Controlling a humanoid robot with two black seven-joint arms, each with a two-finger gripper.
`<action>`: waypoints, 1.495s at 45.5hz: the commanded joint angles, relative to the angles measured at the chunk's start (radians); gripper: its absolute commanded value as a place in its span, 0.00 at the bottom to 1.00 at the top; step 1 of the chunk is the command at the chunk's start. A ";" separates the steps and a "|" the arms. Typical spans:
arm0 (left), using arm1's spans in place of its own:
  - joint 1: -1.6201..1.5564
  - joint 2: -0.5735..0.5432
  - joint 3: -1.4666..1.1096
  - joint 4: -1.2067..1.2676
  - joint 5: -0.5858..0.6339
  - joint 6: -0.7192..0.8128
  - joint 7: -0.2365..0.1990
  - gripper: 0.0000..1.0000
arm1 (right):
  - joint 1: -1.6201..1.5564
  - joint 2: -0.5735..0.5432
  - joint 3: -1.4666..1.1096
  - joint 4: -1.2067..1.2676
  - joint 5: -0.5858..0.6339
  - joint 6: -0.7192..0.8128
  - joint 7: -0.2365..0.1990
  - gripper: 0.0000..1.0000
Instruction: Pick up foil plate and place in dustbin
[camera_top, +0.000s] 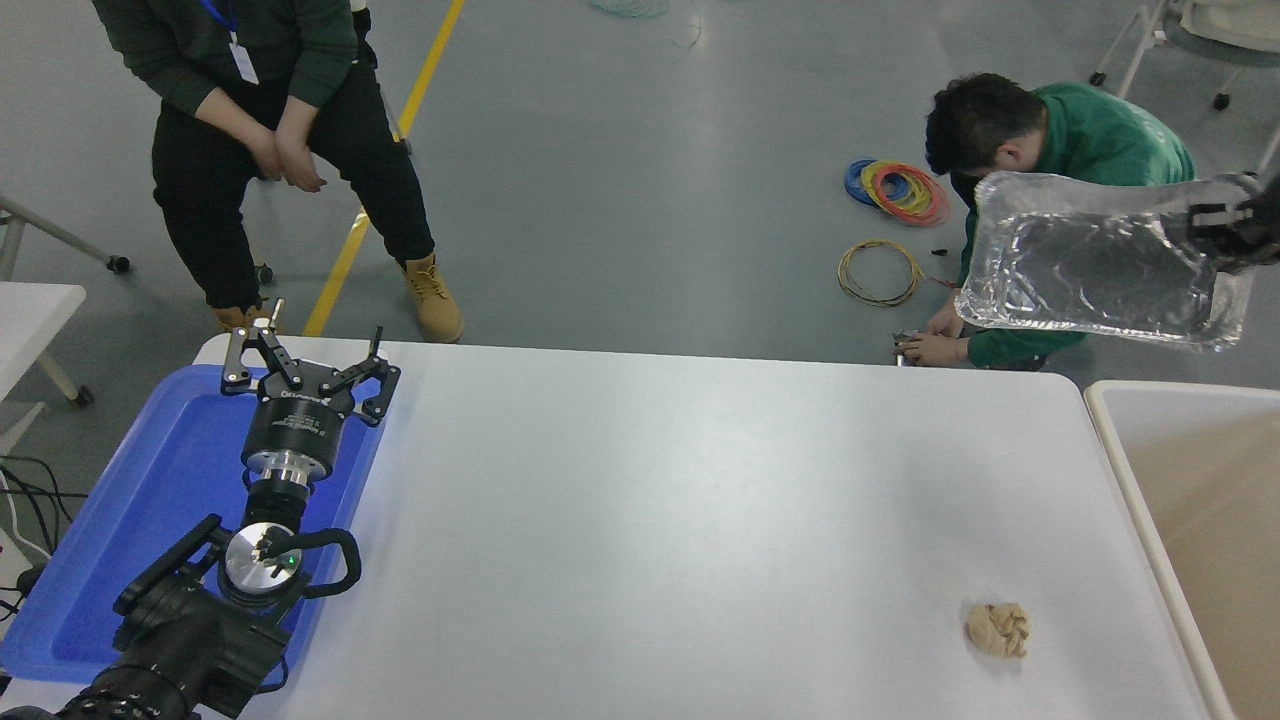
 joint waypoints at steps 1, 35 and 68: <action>0.000 0.000 0.000 0.000 0.000 -0.001 0.000 1.00 | -0.230 -0.078 -0.003 -0.178 0.010 -0.065 -0.001 0.00; 0.000 0.000 0.000 0.000 0.000 -0.001 0.000 1.00 | -1.010 -0.144 0.448 -0.675 0.009 -0.303 -0.067 0.00; 0.000 -0.001 0.000 0.000 0.000 -0.001 0.000 1.00 | -1.139 -0.092 0.526 -0.675 0.007 -0.392 -0.090 0.00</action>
